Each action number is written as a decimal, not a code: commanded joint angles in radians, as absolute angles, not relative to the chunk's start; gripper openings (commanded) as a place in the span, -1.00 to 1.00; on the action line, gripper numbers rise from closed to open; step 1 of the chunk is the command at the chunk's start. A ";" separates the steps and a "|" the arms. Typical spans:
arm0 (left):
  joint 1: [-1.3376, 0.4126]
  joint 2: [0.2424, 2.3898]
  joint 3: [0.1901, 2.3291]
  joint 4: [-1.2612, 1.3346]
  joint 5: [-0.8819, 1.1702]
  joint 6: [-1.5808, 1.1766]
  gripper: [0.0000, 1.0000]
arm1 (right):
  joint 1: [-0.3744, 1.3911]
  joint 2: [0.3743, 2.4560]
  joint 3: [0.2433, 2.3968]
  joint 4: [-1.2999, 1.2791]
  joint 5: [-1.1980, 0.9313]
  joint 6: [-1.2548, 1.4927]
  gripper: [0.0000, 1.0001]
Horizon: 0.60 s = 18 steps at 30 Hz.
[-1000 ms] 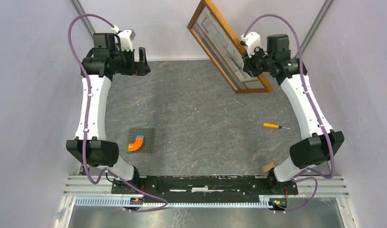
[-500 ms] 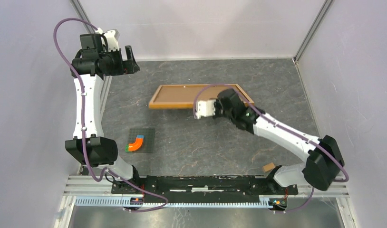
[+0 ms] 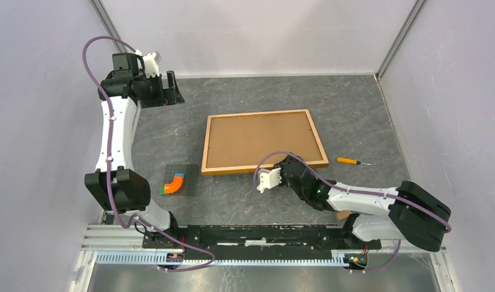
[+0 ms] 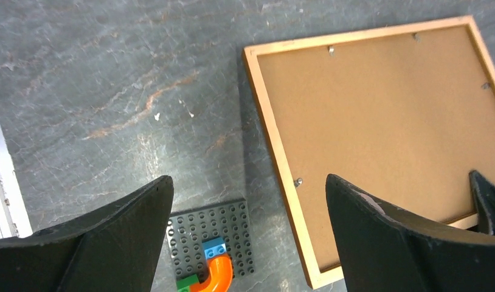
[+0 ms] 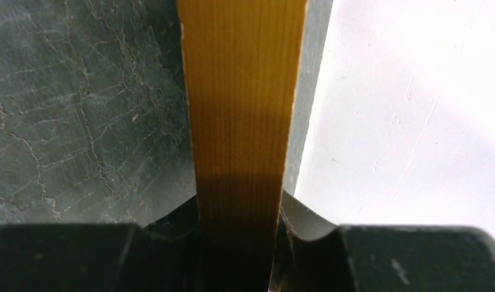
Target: Take the photo out of the frame
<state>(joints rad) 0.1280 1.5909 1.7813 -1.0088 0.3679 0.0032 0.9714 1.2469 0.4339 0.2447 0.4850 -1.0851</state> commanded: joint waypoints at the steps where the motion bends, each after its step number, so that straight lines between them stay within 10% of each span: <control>1: 0.133 1.543 1.720 -1.005 0.400 0.100 1.00 | 1.012 1.258 0.412 0.283 0.443 -0.987 -0.39; 18: 0.128 1.493 1.596 -1.047 0.428 0.251 1.00 | 1.035 1.197 0.570 -0.218 0.006 -0.828 0.89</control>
<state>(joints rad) 0.1280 1.5120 1.6104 -1.0225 0.3794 0.1627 1.0416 1.2396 0.4751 -0.0776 0.1841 -0.8700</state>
